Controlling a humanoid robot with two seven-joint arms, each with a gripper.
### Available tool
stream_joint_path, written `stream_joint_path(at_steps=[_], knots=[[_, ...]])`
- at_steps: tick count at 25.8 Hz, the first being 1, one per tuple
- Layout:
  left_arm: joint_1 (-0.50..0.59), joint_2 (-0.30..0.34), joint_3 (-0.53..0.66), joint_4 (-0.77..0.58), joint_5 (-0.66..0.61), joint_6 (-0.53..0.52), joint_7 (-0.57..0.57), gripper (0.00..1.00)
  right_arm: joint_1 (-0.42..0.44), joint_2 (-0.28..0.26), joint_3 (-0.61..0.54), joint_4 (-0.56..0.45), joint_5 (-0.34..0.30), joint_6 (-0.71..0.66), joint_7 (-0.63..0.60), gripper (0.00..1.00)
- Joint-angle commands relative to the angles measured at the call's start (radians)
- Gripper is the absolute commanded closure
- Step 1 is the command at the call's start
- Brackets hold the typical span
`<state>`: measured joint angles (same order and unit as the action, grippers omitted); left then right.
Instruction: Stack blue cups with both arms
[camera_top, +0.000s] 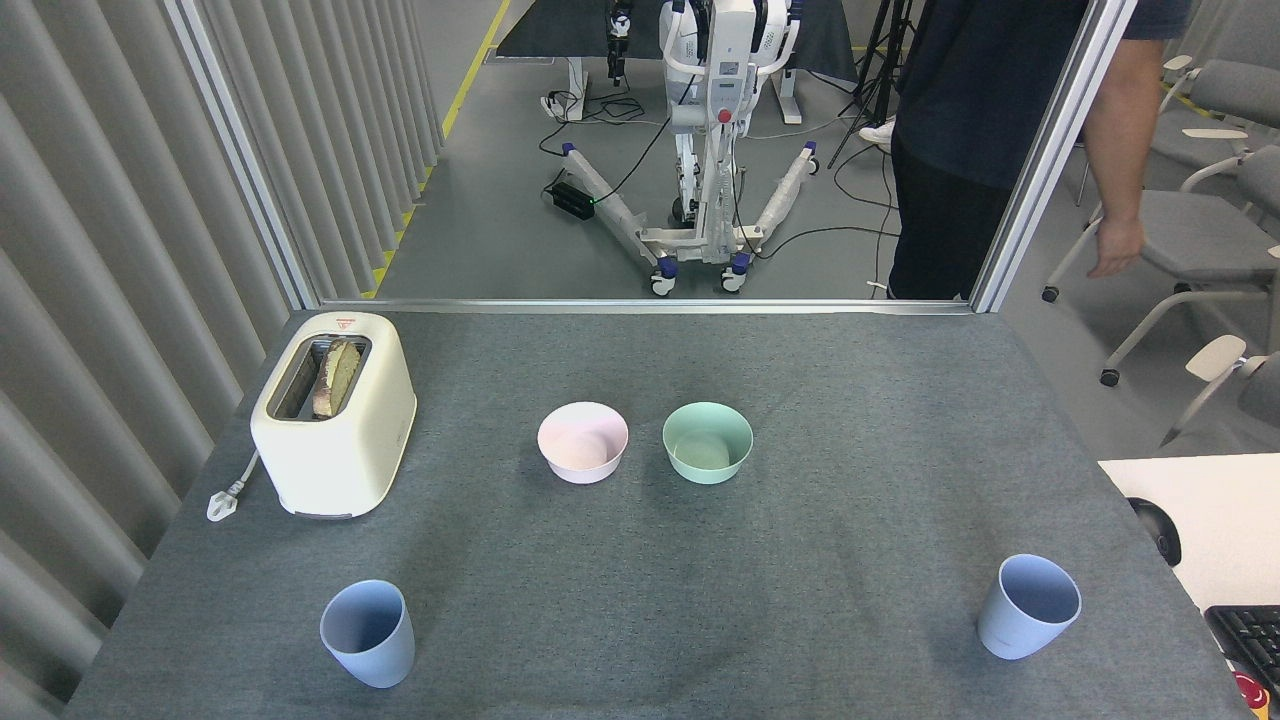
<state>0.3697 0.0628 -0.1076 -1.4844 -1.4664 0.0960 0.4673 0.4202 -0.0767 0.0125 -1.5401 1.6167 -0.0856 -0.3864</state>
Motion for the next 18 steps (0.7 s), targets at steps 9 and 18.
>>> stream_joint_path(at_steps=[9,18], knots=[[-0.011,-0.011,0.005,0.012,0.034,0.010,-0.010,0.00,0.000,0.000,0.000,0.002,0.000,0.000,0.000,0.00],[-0.110,-0.012,0.013,0.121,0.078,0.016,-0.009,0.00,0.000,0.000,0.000,0.006,-0.001,0.000,0.000,0.00]])
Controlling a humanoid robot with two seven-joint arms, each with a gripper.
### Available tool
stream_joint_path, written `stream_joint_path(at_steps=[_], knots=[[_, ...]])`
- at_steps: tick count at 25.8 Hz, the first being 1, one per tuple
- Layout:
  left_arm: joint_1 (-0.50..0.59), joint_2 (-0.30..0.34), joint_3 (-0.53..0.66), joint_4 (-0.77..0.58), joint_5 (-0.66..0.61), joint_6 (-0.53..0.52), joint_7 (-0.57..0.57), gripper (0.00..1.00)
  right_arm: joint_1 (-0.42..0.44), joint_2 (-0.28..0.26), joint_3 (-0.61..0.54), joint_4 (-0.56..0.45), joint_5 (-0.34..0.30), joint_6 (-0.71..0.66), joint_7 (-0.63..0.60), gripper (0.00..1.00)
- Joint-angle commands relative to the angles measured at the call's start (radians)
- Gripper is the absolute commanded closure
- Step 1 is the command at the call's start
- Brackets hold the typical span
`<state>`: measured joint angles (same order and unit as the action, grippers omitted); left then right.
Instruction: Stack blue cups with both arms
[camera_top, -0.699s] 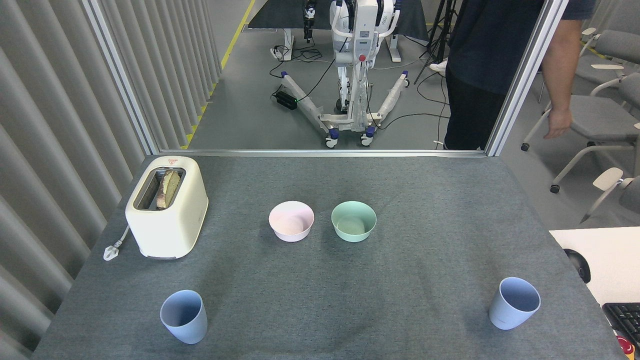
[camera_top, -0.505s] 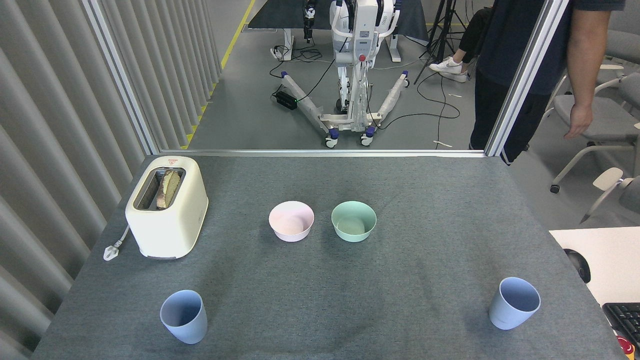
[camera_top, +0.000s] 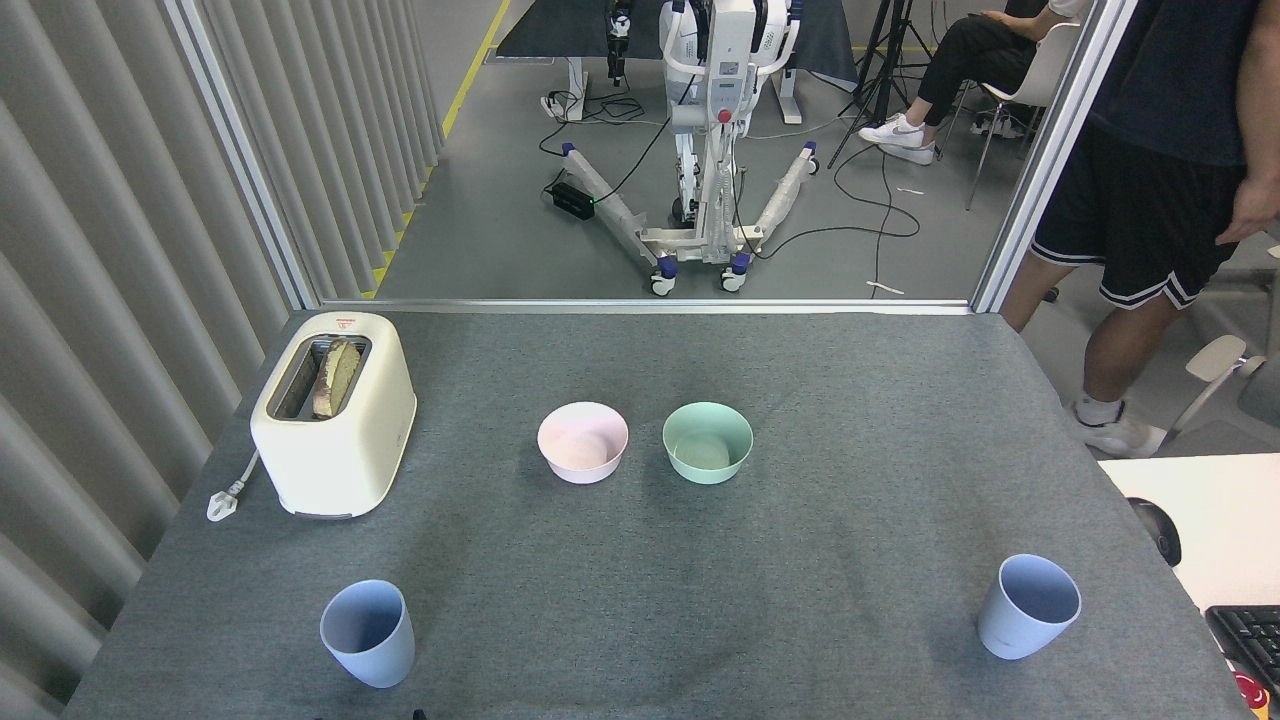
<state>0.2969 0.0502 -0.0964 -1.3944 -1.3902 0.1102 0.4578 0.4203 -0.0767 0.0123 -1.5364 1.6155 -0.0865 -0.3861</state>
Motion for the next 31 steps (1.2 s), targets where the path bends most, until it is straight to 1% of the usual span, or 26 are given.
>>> stream_joint_path(at_steps=[1,4,8,11,27,28,29,31], knots=[[-0.051,0.000,0.001,0.046,0.000,0.008,-0.002,0.00,0.000,0.000,0.000,0.002,0.000,0.001,0.000,0.00],[-0.102,0.008,0.001,0.104,0.004,0.045,-0.004,0.00,0.000,0.000,0.000,0.005,0.000,0.001,-0.002,0.00],[-0.143,0.010,0.000,0.126,0.004,0.042,-0.004,0.00,-0.002,0.000,0.002,0.010,-0.002,0.001,-0.002,0.00],[-0.182,0.010,0.000,0.176,0.004,0.042,-0.005,0.00,-0.002,0.000,0.002,0.010,-0.002,-0.001,-0.002,0.00],[-0.252,0.010,0.000,0.241,0.008,0.036,-0.005,0.00,0.002,0.000,0.015,0.013,-0.002,0.001,-0.007,0.00],[-0.252,0.011,0.000,0.241,0.008,0.036,-0.007,0.04,0.002,-0.002,0.015,0.013,-0.003,0.001,-0.005,0.00],[-0.251,0.011,0.000,0.239,0.008,0.036,-0.007,0.15,0.002,-0.002,0.014,0.013,-0.002,0.001,-0.005,0.00],[-0.249,0.011,0.000,0.241,0.008,0.034,-0.010,0.33,0.003,-0.002,0.014,0.013,-0.002,0.001,-0.005,0.00]])
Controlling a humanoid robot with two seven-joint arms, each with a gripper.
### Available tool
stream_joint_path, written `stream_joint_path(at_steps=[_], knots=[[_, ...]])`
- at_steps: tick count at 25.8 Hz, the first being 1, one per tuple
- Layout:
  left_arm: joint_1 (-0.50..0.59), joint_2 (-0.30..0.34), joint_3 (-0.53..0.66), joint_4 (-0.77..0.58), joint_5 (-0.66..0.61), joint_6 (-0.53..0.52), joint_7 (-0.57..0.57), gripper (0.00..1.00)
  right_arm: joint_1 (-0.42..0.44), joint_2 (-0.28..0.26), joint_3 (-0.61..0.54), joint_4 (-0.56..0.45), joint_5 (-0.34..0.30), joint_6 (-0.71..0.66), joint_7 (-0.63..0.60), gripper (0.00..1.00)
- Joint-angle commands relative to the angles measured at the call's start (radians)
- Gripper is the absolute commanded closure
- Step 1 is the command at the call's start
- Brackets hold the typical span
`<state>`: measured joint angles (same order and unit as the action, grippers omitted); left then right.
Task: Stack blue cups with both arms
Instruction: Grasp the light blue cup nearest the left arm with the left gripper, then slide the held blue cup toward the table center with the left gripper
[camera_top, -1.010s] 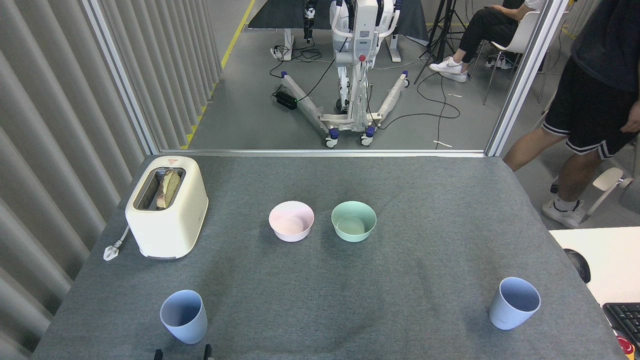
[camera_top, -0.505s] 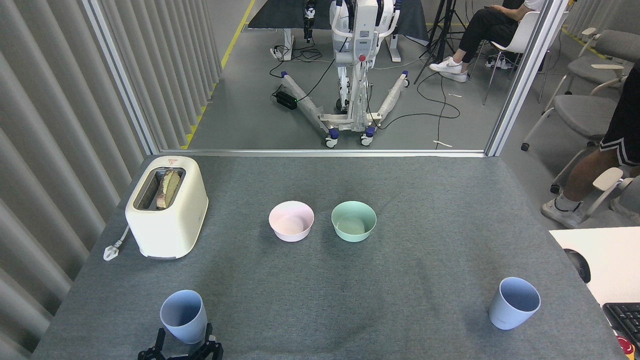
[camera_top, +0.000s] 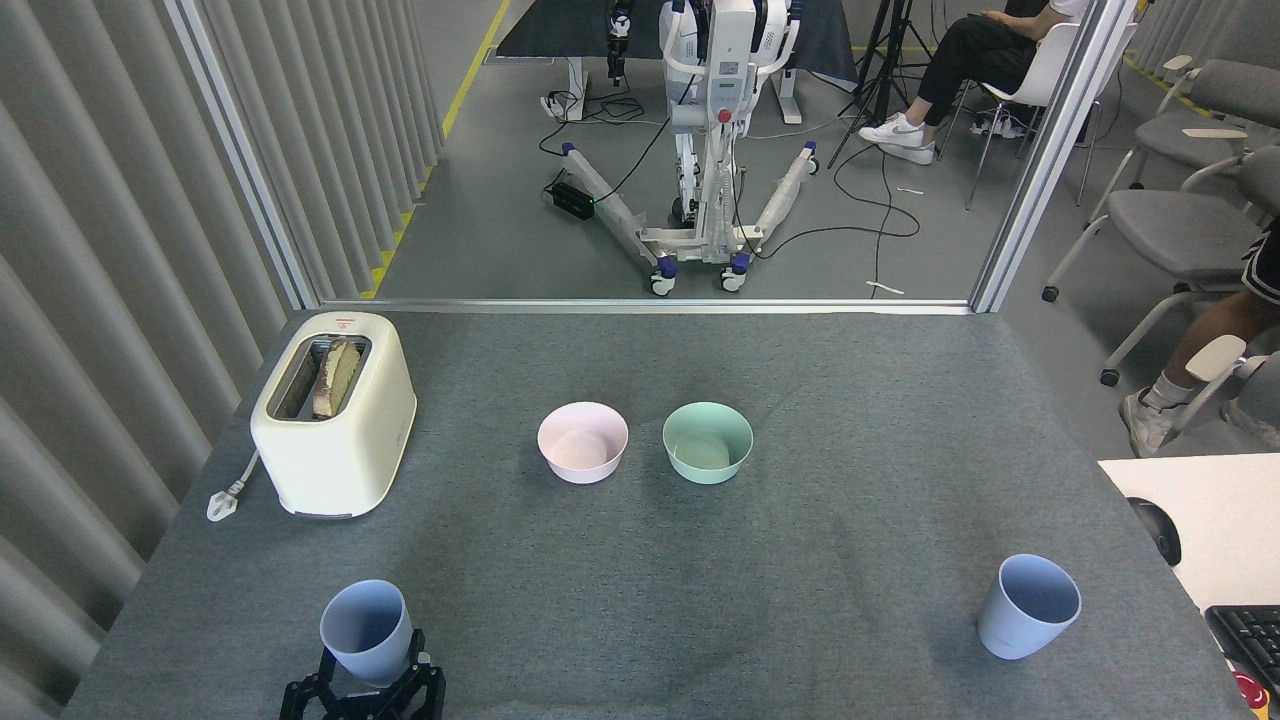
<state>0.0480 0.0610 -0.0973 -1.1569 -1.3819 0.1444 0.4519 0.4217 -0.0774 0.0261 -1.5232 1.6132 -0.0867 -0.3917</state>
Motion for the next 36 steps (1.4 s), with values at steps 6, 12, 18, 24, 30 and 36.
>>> stream_joint_path(at_steps=[6,12,18,24,30,36], knots=[[0.013,-0.001,-0.002,-0.033,0.001,-0.002,-0.004,0.49,0.000,-0.001,0.002,0.000,0.001,-0.001,-0.001,0.00],[0.041,0.002,-0.051,-0.179,-0.019,-0.097,-0.004,0.48,0.002,-0.001,0.006,0.000,0.001,0.002,-0.001,0.00],[-0.011,0.002,-0.292,-0.155,-0.092,-0.138,-0.005,0.47,0.002,-0.001,0.009,0.000,0.000,0.004,-0.001,0.00],[-0.002,-0.041,-0.412,-0.090,-0.236,-0.143,-0.009,0.46,0.002,-0.001,0.009,0.000,-0.001,0.007,-0.003,0.00],[-0.034,-0.059,-0.438,-0.046,-0.238,-0.141,-0.009,0.46,0.002,-0.001,0.011,0.000,-0.003,0.007,-0.003,0.00],[-0.068,-0.076,-0.444,0.014,-0.238,-0.141,-0.009,0.42,0.002,-0.001,0.011,0.003,-0.004,0.007,-0.013,0.00]])
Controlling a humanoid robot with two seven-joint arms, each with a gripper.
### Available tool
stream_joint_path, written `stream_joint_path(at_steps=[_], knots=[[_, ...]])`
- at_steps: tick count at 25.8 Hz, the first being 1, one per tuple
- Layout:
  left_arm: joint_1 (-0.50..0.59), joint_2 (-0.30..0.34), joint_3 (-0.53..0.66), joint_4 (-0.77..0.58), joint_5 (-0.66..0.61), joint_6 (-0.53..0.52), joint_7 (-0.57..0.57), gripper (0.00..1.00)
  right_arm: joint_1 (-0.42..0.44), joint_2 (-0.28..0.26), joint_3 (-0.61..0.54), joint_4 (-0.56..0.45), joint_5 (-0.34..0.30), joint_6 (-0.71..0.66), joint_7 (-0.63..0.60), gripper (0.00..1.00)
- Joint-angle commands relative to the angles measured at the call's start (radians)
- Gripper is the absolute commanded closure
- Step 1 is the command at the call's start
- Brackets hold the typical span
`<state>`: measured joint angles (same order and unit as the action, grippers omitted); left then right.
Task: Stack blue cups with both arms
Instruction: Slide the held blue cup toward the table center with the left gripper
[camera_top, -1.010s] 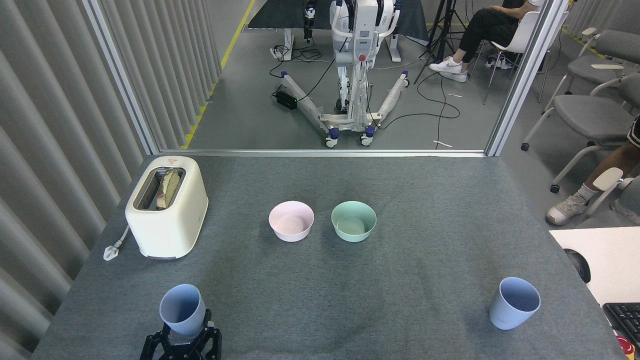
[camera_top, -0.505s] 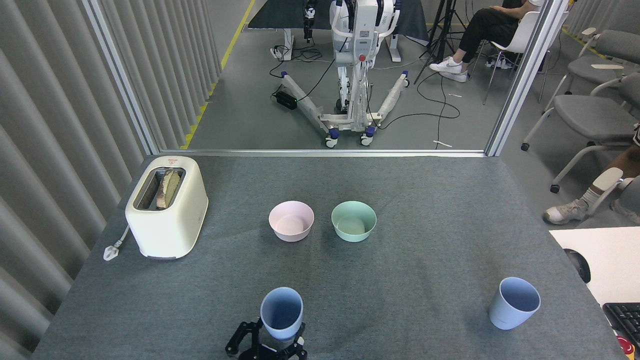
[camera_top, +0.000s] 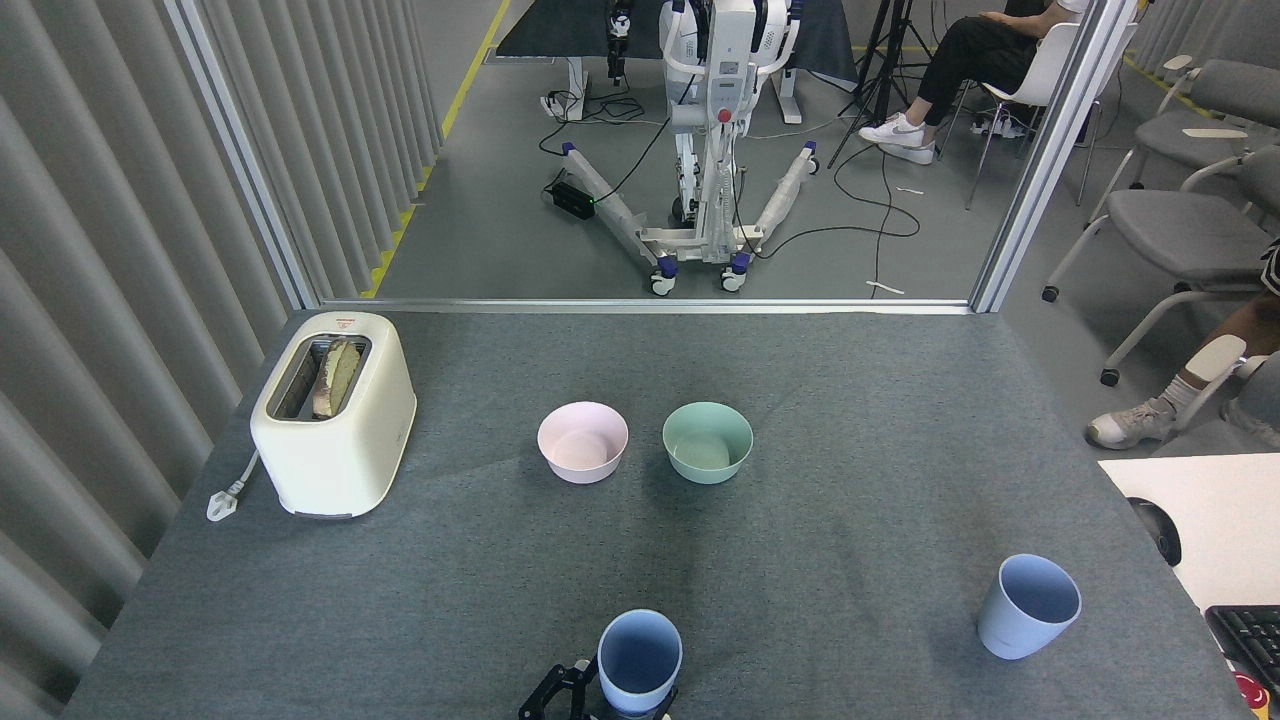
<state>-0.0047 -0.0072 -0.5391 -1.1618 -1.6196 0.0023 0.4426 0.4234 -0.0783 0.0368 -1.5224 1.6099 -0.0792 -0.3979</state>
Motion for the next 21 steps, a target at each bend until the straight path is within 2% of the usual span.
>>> stream_joint_path(at_steps=[1,11,13,16,21], knots=[[-0.018,-0.010,-0.002,0.020,0.001,0.001,0.001,0.42,0.000,0.000,0.000,0.007,-0.001,-0.001,-0.009,0.00],[-0.029,-0.020,-0.001,0.039,0.010,0.001,0.001,0.37,0.000,0.000,0.000,0.013,-0.001,-0.001,-0.012,0.00],[-0.029,-0.020,-0.001,0.040,0.010,0.001,0.001,0.18,0.000,0.000,0.000,0.013,-0.001,-0.001,-0.012,0.00],[-0.029,-0.020,0.001,0.047,0.012,0.004,0.001,0.05,0.000,0.000,0.000,0.013,-0.001,-0.001,-0.012,0.00],[-0.021,-0.020,0.001,0.047,0.014,-0.001,0.002,0.00,0.000,0.000,0.000,0.013,-0.001,-0.001,-0.012,0.00]])
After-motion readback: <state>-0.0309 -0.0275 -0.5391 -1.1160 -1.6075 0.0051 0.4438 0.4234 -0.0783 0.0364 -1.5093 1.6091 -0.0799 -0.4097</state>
